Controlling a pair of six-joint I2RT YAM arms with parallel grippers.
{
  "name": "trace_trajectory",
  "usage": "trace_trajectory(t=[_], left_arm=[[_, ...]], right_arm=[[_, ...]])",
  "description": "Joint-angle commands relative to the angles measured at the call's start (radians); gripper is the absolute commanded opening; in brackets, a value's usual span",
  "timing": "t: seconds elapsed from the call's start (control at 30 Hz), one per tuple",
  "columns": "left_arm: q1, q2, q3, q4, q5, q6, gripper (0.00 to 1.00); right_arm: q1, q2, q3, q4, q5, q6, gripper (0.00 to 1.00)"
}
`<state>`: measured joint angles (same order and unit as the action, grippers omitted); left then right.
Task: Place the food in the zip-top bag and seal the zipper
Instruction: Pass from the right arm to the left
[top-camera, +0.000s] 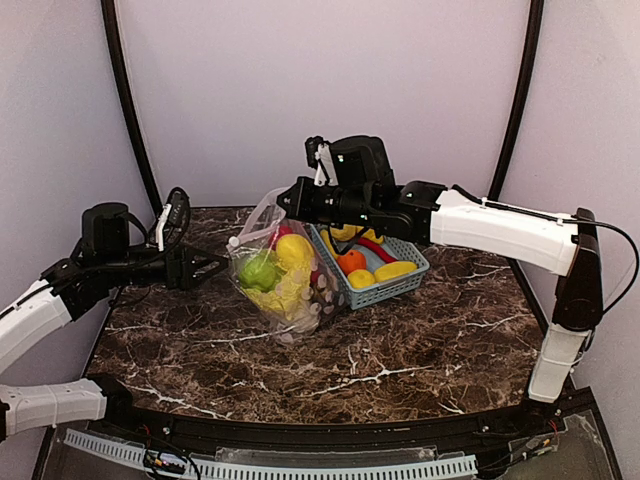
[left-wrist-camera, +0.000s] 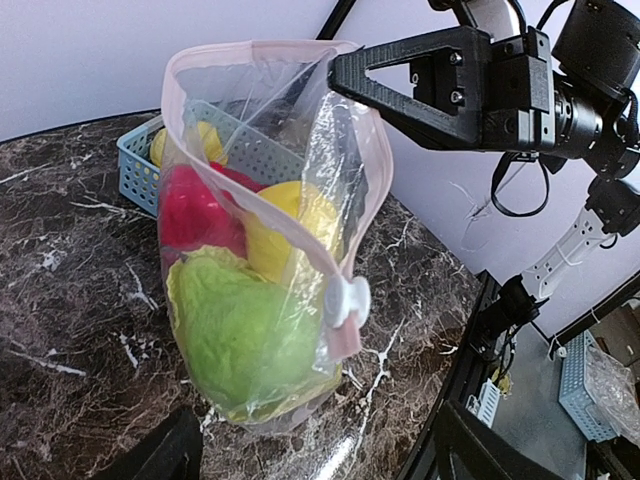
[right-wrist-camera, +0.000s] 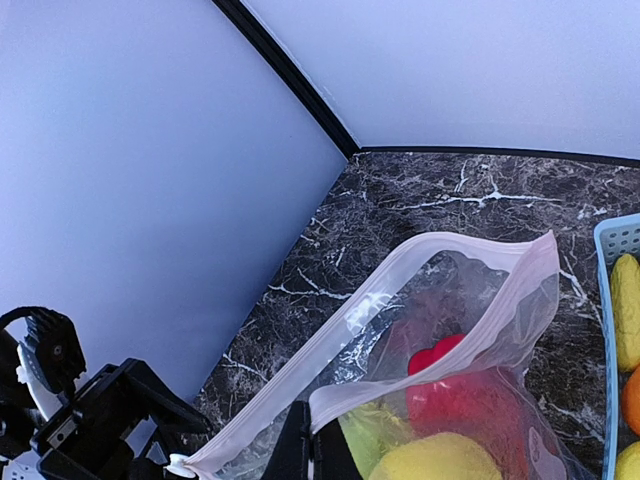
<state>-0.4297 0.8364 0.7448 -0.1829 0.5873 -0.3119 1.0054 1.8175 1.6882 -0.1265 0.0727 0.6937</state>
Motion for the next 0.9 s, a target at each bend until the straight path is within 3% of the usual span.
trace_trajectory(t=[0.0,0.17,0.57,0.67,0.87], left_arm=[[-0.059,0.031,0.006,0.088,-0.038,-0.015,0.78],[-0.093,0.073,0.02,0.108,-0.084,-0.012,0.67],[-0.097,0.101,0.02,0.156,-0.105,-0.023,0.52],[-0.096,0.108,0.021,0.163,-0.107,-0.026,0.43],[-0.097,0.111,0.017,0.178,-0.112,-0.028,0.35]], right_arm=[[0.007,-0.004,0.032,0.053,0.019,0.0,0.0],[0.007,-0.01,0.024,0.05,0.019,0.004,0.0],[0.007,-0.024,0.008,0.05,0.02,0.004,0.0],[0.007,-0.026,0.008,0.048,0.02,0.003,0.0],[0.006,-0.022,0.007,0.048,0.022,-0.003,0.0]])
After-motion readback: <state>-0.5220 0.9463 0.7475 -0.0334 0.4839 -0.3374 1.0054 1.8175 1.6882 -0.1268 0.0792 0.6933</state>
